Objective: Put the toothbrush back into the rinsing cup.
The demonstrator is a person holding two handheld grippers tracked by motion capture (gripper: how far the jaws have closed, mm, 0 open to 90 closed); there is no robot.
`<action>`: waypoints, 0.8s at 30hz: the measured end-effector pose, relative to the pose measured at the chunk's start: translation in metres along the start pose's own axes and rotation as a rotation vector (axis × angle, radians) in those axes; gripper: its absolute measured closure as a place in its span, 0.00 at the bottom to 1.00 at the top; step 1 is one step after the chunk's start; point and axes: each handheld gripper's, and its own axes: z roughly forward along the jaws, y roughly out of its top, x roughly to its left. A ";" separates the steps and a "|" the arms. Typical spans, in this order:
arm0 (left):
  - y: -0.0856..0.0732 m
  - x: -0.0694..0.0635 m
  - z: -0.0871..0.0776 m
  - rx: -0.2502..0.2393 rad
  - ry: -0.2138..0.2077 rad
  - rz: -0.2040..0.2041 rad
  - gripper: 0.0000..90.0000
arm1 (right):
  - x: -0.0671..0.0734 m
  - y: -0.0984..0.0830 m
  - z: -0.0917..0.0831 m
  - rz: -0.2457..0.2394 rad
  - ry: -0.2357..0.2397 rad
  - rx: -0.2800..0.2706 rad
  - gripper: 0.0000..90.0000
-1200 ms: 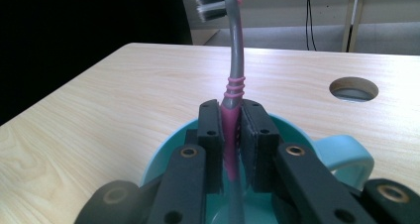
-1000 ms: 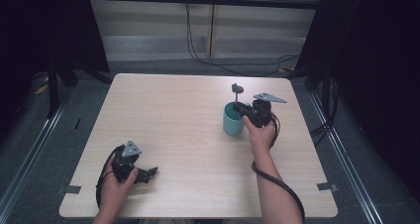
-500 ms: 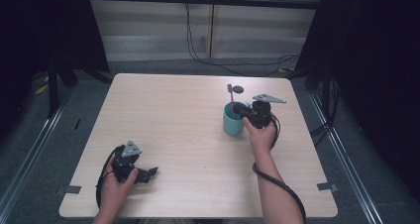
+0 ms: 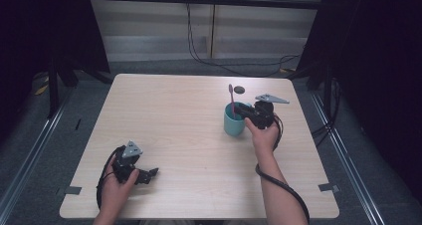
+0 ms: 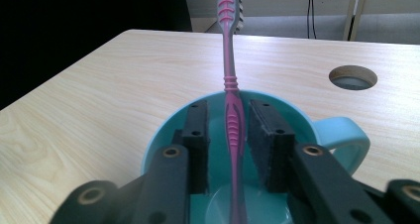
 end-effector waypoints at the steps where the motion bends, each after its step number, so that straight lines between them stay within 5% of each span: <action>1: 0.000 0.000 0.000 0.000 0.000 0.000 0.00 | 0.000 0.000 -0.001 -0.004 -0.005 0.000 0.73; 11: 0.000 0.000 0.000 -0.001 0.000 0.000 0.00 | 0.002 0.005 -0.008 -0.008 -0.001 0.001 0.55; 24: 0.000 0.000 0.000 0.000 0.000 0.000 0.00 | 0.009 0.005 -0.017 -0.034 0.014 0.023 0.46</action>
